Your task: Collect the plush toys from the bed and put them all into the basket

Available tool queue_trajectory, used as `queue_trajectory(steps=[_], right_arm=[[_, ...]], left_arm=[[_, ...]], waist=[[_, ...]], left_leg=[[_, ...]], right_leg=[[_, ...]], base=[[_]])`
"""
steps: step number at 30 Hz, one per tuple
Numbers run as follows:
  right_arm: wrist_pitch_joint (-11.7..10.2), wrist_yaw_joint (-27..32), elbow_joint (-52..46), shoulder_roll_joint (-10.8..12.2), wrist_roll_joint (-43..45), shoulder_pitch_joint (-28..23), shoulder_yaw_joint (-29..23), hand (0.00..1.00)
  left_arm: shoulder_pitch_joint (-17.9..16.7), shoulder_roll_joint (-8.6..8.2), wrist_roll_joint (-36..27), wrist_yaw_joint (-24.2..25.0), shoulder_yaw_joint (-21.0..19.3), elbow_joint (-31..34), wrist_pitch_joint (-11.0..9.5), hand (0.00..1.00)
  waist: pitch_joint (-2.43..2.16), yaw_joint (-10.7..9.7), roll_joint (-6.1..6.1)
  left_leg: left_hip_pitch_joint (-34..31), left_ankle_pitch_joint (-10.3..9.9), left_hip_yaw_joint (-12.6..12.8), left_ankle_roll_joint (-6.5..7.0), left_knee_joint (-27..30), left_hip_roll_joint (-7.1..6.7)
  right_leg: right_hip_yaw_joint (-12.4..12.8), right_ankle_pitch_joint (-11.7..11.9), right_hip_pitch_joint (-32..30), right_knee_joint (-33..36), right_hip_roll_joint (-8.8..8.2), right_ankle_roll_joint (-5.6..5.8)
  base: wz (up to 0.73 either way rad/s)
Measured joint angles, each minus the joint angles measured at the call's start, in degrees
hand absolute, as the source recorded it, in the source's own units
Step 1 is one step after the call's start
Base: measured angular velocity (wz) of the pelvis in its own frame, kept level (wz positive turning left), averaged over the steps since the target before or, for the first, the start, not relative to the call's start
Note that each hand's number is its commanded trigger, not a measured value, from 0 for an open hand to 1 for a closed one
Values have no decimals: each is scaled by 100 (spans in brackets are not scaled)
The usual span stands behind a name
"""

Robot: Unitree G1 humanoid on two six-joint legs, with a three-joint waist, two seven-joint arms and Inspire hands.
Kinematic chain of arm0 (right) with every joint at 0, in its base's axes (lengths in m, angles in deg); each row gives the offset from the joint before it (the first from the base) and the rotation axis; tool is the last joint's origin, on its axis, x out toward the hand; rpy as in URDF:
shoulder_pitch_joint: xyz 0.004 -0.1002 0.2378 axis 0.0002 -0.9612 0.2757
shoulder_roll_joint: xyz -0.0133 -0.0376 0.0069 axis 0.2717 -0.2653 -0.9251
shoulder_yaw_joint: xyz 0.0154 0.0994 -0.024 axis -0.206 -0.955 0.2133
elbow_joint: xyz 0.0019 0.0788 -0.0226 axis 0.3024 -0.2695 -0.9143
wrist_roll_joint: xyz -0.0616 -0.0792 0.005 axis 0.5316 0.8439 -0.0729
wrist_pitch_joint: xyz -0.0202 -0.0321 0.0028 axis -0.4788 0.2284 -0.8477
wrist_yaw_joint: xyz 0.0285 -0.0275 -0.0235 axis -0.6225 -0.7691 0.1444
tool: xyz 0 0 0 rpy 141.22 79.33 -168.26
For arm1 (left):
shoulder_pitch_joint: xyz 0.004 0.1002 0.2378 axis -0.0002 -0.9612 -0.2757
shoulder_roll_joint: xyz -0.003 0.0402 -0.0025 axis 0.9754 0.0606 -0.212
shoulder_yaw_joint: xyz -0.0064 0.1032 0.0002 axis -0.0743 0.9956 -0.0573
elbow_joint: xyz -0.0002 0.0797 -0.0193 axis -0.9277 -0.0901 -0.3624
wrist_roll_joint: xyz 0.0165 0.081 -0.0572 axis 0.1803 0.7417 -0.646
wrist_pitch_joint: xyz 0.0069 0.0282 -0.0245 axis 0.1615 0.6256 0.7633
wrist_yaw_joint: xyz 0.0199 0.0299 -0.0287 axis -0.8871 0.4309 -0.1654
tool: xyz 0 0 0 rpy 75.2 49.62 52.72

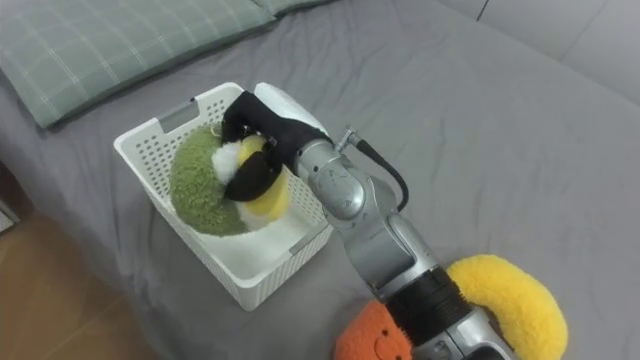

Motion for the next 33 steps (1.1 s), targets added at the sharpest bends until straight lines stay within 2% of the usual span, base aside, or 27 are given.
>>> queue_trajectory(steps=[6, 10, 33], right_arm=[[0, 158, 1, -35, 12, 0, -2, 0], [2, 192, 1, -47, 9, 0, -2, 0], [2, 335, 1, -80, 7, 0, -3, 0]], left_arm=[[3, 0, 0, -5, -1, 3, 0, 0], [1, 36, 0, -15, -1, 3, 11, 0], [-4, 70, 0, -64, 4, 16, 100, 0]], waist=[[24, -32, -82], [25, -41, -82], [5, -133, 5]], left_leg=[[-87, -1, -16, 1, 50, -4], [-93, -1, -17, 1, 54, -4], [-83, 0, -17, 0, 56, -4]], right_leg=[[-15, 1, -55, 6, -1, 1], [-17, 2, -64, 13, -3, 2], [-21, 2, -75, 10, -2, 2]], base=[[1], [0], [0]])
